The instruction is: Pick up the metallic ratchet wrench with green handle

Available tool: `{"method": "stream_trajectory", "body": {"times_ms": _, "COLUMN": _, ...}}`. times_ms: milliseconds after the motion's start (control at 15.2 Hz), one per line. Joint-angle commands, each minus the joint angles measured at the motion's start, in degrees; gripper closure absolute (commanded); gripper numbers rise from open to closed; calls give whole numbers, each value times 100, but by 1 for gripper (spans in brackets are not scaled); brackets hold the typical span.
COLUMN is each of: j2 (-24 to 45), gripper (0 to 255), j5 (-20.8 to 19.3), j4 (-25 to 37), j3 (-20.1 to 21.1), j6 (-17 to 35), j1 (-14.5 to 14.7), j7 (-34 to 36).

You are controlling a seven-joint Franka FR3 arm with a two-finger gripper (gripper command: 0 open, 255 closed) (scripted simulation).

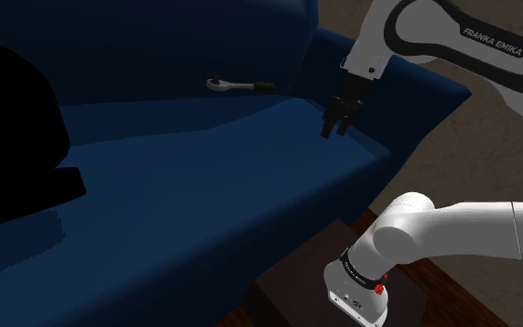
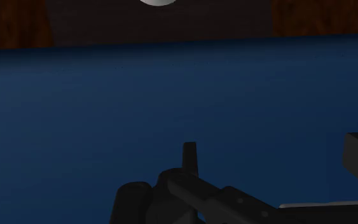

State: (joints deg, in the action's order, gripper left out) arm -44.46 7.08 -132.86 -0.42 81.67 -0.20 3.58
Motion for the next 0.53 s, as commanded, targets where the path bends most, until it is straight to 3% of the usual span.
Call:
{"method": "stream_trajectory", "body": {"times_ms": 0, "j2": 0, "gripper": 0, "j5": 0, "j4": 0, "j3": 0, "j6": 0, "j1": 0, "j7": 0}}
{"method": "stream_trajectory", "body": {"times_ms": 462, "j2": 1056, "gripper": 0, "j5": -696, "j4": 556, "j3": -821, "j6": 630, "j1": 328, "j7": -2165}}
